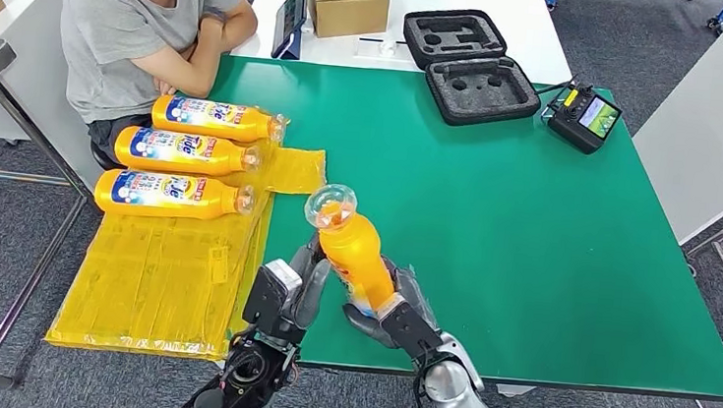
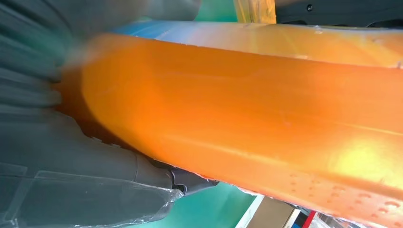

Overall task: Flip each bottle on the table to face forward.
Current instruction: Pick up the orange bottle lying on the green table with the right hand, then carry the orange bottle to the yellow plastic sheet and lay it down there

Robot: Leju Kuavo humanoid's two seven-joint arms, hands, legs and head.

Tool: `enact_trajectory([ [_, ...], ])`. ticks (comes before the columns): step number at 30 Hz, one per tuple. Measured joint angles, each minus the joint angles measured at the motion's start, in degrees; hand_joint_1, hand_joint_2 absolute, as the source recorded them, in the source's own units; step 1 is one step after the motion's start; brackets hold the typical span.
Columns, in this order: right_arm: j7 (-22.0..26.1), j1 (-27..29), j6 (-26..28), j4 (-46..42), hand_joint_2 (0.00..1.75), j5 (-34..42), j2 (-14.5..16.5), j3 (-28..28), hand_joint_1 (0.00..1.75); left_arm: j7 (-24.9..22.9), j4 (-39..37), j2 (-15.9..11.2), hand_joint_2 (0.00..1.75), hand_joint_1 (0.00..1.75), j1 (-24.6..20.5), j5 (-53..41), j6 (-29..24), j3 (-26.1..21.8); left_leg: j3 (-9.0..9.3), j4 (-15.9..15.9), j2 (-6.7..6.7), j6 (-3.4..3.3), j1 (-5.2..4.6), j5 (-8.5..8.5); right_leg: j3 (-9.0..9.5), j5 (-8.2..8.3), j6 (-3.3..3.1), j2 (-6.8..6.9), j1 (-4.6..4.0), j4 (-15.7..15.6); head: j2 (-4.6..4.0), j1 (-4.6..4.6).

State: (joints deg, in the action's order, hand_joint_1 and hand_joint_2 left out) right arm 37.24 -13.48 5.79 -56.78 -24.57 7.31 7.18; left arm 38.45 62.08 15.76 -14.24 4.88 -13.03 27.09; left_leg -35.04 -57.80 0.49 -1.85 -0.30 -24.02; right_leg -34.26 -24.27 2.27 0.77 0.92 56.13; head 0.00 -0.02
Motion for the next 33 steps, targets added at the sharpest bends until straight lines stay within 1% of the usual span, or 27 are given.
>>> enact_trajectory([
  [7, 0.03, -0.16, -0.87, 0.01, 1.75, -0.12, 0.58, 0.58, 1.75, 1.15, -1.67, 0.00, 1.75, 0.00, -0.31, -2.45, -3.30, 0.54, 0.00, 0.00, 0.00, 0.00, 0.00, 0.00, 0.00, 0.00, 0.00, 0.00, 0.00, 0.00, 0.00, -0.01],
  [12, -0.02, -0.69, -1.34, 0.07, 1.75, 0.29, 0.58, 0.90, 1.64, 1.37, -3.15, 0.02, 1.75, 0.00, -0.53, -3.51, -5.07, 1.11, 0.00, 0.00, 0.00, 0.00, 0.00, 0.00, 0.00, 0.00, 0.00, 0.00, 0.00, 0.00, 0.00, 0.00],
  [16, -0.06, -1.40, -1.86, 0.52, 1.75, 0.84, 0.58, 1.05, 1.64, 1.46, -3.91, 0.02, 1.75, 0.00, -0.66, -4.99, -6.88, 1.31, 0.00, 0.00, 0.00, 0.00, 0.00, 0.00, 0.00, 0.00, 0.00, 0.00, 0.00, 0.00, 0.00, 0.00],
  [26, 0.03, -2.81, -1.82, 2.17, 1.75, 0.85, 0.59, 2.04, 1.55, 1.49, -5.02, 0.02, 1.75, 0.00, -1.07, -5.01, -7.31, 1.17, 0.01, 0.00, 0.00, 0.00, 0.00, 0.00, 0.00, 0.00, 0.00, 0.00, -0.01, 0.00, 0.00, 0.00],
  [30, -0.01, -3.43, -0.75, 3.36, 1.75, -0.22, 0.77, 3.34, 1.60, 1.49, -5.13, 0.02, 1.75, 0.00, -1.17, -4.47, -7.62, 0.76, 0.01, 0.00, 0.00, 0.00, 0.00, 0.01, 0.00, 0.00, 0.00, 0.00, -0.01, 0.00, 0.00, 0.00],
  [33, -0.28, -3.56, 0.33, 4.18, 1.75, -1.22, 1.11, 4.27, 1.60, 1.49, -5.12, 0.02, 1.75, 0.00, -1.17, -3.97, -7.62, 0.13, 0.01, 0.00, 0.01, 0.01, 0.00, 0.01, 0.00, 0.00, 0.00, 0.00, -0.01, 0.00, 0.00, -0.01],
])
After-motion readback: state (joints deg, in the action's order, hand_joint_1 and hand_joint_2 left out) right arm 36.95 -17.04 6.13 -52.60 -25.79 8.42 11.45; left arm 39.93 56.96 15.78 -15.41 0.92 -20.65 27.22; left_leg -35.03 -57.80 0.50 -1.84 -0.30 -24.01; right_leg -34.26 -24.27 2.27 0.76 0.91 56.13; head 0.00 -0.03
